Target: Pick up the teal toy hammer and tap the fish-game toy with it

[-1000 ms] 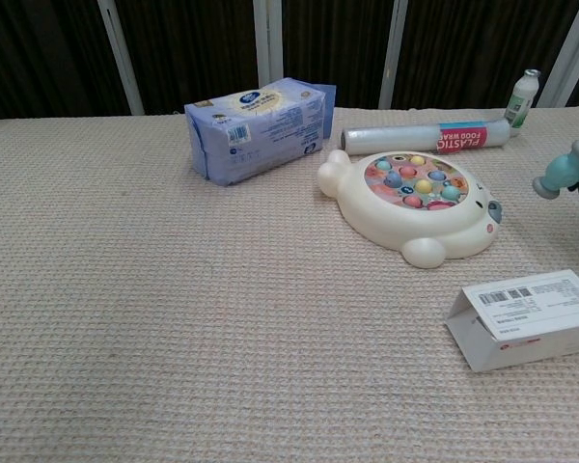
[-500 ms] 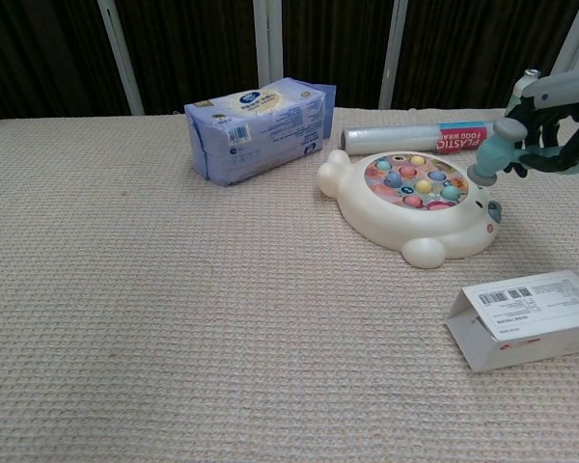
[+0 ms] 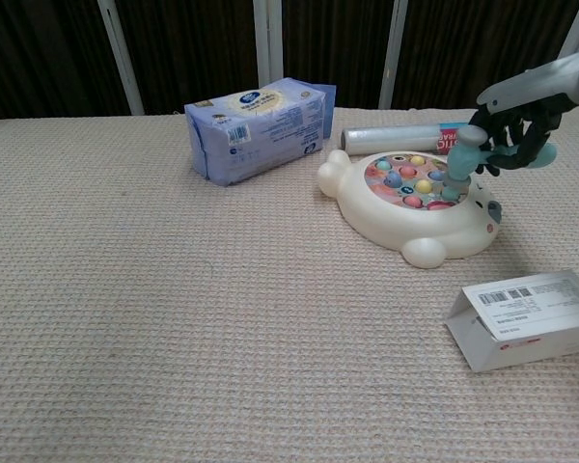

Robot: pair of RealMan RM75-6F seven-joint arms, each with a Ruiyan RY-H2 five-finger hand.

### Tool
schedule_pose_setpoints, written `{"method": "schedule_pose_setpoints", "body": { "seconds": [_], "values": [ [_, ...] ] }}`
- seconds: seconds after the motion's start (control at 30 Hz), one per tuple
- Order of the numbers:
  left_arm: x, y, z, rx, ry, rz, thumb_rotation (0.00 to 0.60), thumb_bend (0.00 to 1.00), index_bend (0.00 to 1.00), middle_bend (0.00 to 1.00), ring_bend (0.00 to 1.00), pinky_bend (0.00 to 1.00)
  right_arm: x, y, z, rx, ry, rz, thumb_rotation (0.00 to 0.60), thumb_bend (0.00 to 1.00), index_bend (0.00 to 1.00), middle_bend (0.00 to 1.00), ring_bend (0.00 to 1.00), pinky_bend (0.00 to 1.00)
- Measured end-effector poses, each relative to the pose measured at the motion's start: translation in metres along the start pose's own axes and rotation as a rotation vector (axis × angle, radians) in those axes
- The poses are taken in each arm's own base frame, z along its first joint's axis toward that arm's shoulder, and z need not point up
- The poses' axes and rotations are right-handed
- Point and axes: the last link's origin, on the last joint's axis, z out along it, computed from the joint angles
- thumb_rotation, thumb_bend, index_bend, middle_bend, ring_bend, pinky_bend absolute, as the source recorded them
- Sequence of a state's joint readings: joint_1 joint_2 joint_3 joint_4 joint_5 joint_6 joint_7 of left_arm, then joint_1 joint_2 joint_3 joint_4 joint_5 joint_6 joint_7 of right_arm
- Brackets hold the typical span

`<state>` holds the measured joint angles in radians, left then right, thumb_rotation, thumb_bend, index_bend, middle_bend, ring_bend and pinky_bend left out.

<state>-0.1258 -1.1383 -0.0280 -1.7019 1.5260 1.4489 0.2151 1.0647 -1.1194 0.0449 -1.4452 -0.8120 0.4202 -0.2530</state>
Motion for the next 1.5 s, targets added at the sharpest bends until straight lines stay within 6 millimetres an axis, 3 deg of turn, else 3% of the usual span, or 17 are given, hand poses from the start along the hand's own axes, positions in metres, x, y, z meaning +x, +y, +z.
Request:
{"method": "schedule_pose_setpoints", "body": {
  "seconds": [0.4, 0.87, 1.17, 1.5],
  "values": [
    [-0.002, -0.001, 0.000, 0.009, -0.006, -0.002, 0.600, 0.10, 0.14, 0.10, 0.00, 0.00, -0.011, 0.001, 0.014, -0.079, -0.056, -0.039, 0.600, 0.80, 0.92, 0.78, 0.57, 0.52],
    [-0.004, -0.001, 0.002, 0.005, -0.009, -0.011, 0.600, 0.10, 0.13, 0.10, 0.00, 0.00, 0.014, -0.015, 0.005, -0.056, -0.013, -0.022, 0.600, 0.80, 0.92, 0.78, 0.57, 0.52],
    [-0.007, -0.003, 0.001, 0.015, -0.022, -0.015, 0.600, 0.10, 0.13, 0.10, 0.00, 0.00, 0.022, -0.031, 0.018, -0.054, -0.025, -0.035, 0.600, 0.80, 0.92, 0.78, 0.57, 0.52],
    [-0.009, -0.004, 0.002, 0.017, -0.028, -0.016, 0.600, 0.10, 0.13, 0.10, 0.00, 0.00, 0.014, -0.035, 0.031, -0.081, -0.059, -0.063, 0.600, 0.80, 0.92, 0.78, 0.57, 0.52]
  ]
}}
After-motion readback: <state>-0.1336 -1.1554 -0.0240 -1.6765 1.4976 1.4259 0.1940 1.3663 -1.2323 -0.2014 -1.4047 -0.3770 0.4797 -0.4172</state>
